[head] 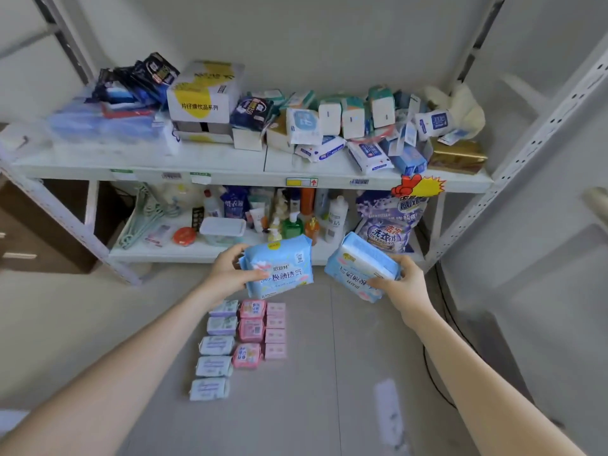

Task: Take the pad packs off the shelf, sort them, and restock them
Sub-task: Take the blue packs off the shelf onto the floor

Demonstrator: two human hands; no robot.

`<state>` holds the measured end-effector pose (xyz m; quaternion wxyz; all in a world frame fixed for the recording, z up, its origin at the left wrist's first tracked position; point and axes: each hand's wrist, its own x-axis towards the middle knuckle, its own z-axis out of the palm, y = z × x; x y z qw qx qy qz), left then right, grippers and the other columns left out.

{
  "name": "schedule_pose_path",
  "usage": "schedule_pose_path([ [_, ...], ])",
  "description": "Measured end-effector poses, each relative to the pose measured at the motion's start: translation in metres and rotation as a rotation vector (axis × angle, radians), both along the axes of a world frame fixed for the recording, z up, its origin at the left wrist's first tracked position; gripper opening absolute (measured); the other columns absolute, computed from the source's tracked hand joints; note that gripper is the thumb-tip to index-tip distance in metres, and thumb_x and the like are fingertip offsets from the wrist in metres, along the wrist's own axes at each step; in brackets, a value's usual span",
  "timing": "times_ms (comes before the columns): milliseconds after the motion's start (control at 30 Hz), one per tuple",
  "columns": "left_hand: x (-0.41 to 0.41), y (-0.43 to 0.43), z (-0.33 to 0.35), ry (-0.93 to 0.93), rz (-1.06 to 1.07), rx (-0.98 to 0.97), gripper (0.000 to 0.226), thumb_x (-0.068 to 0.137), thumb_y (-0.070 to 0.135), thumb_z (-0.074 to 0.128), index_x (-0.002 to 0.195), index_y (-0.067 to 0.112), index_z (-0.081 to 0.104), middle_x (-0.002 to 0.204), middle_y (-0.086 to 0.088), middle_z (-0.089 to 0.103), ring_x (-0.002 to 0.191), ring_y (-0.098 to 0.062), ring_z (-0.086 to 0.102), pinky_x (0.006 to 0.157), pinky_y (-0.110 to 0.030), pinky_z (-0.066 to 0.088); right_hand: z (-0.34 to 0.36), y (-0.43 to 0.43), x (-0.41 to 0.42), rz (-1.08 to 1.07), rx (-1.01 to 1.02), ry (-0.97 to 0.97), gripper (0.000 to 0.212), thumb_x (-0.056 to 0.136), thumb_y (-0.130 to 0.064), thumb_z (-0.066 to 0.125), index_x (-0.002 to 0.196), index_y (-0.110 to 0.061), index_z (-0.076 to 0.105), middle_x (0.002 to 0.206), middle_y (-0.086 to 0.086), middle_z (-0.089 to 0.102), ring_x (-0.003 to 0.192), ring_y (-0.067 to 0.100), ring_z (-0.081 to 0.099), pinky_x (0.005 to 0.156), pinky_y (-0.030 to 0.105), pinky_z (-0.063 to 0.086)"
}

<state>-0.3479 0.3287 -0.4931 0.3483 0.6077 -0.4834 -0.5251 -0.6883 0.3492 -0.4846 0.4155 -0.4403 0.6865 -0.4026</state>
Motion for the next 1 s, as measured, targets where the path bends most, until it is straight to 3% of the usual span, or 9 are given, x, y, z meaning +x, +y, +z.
schedule_pose_path([
  [133, -0.005, 0.004, -0.053, -0.064, -0.015, 0.043, 0.039, 0.066, 0.012, 0.087, 0.092, 0.025, 0.062, 0.090, 0.006, 0.072, 0.082, -0.009, 0.067, 0.065, -0.029, 0.055, -0.051, 0.016, -0.007, -0.006, 0.089, 0.022, 0.045, 0.062, -0.005, 0.082, 0.093, -0.027, 0.059, 0.099, 0.001, 0.065, 0.094, 0.025, 0.064, 0.079, 0.049, 0.057],
  [367, -0.010, -0.008, -0.136, -0.145, -0.039, 0.132, 0.040, 0.065, 0.016, 0.087, 0.094, 0.017, 0.059, 0.090, 0.003, 0.068, 0.079, -0.015, 0.061, 0.069, -0.032, 0.051, -0.127, 0.024, 0.003, -0.034, 0.195, -0.006, 0.039, 0.064, -0.005, 0.078, 0.093, -0.023, 0.059, 0.097, 0.001, 0.064, 0.093, 0.025, 0.062, 0.072, 0.037, 0.054],
  [533, -0.010, -0.046, -0.208, -0.200, -0.054, 0.157, 0.042, 0.061, 0.022, 0.089, 0.088, 0.025, 0.058, 0.088, 0.004, 0.068, 0.077, -0.014, 0.061, 0.068, -0.032, 0.050, -0.199, 0.002, 0.012, -0.040, 0.219, 0.006, 0.040, 0.064, -0.002, 0.080, 0.090, -0.025, 0.060, 0.096, -0.002, 0.067, 0.091, 0.022, 0.063, 0.075, 0.036, 0.052],
  [667, -0.014, -0.082, -0.273, -0.253, -0.076, 0.139, 0.043, 0.059, 0.022, 0.090, 0.085, 0.028, 0.056, 0.082, 0.008, 0.066, 0.072, -0.010, 0.058, 0.058, -0.022, 0.043, -0.270, -0.015, 0.020, -0.026, 0.253, 0.011, 0.045, 0.064, 0.004, 0.079, 0.092, -0.026, 0.061, 0.095, -0.003, 0.067, 0.088, 0.017, 0.062, 0.070, 0.026, 0.049],
  [767, -0.022, -0.105, -0.331, -0.269, -0.097, 0.150, 0.046, 0.060, 0.019, 0.090, 0.092, 0.019, 0.058, 0.088, 0.000, 0.069, 0.080, -0.020, 0.062, 0.069, -0.035, 0.049, -0.327, -0.028, 0.021, 0.002, 0.257, 0.006, 0.047, 0.064, 0.010, 0.077, 0.094, -0.022, 0.060, 0.093, -0.002, 0.067, 0.083, 0.008, 0.061, 0.060, 0.011, 0.046],
  [900, -0.036, -0.131, -0.419, -0.244, -0.116, 0.162, 0.045, 0.062, 0.014, 0.089, 0.093, 0.011, 0.056, 0.090, -0.010, 0.068, 0.075, -0.018, 0.056, 0.063, -0.029, 0.044, -0.412, -0.048, 0.018, 0.037, 0.264, -0.004, 0.046, 0.064, 0.013, 0.075, 0.093, -0.019, 0.060, 0.091, -0.002, 0.066, 0.084, 0.009, 0.059, 0.059, 0.006, 0.044],
  [1000, -0.044, -0.151, -0.482, -0.241, -0.133, 0.155, 0.043, 0.063, 0.011, 0.088, 0.089, 0.010, 0.054, 0.085, -0.008, 0.065, 0.074, -0.017, 0.053, 0.062, -0.029, 0.040, -0.477, -0.064, 0.013, 0.067, 0.284, 0.006, 0.045, 0.064, 0.013, 0.075, 0.099, -0.013, 0.061, 0.092, 0.000, 0.066, 0.082, 0.007, 0.059, 0.059, 0.005, 0.042],
])
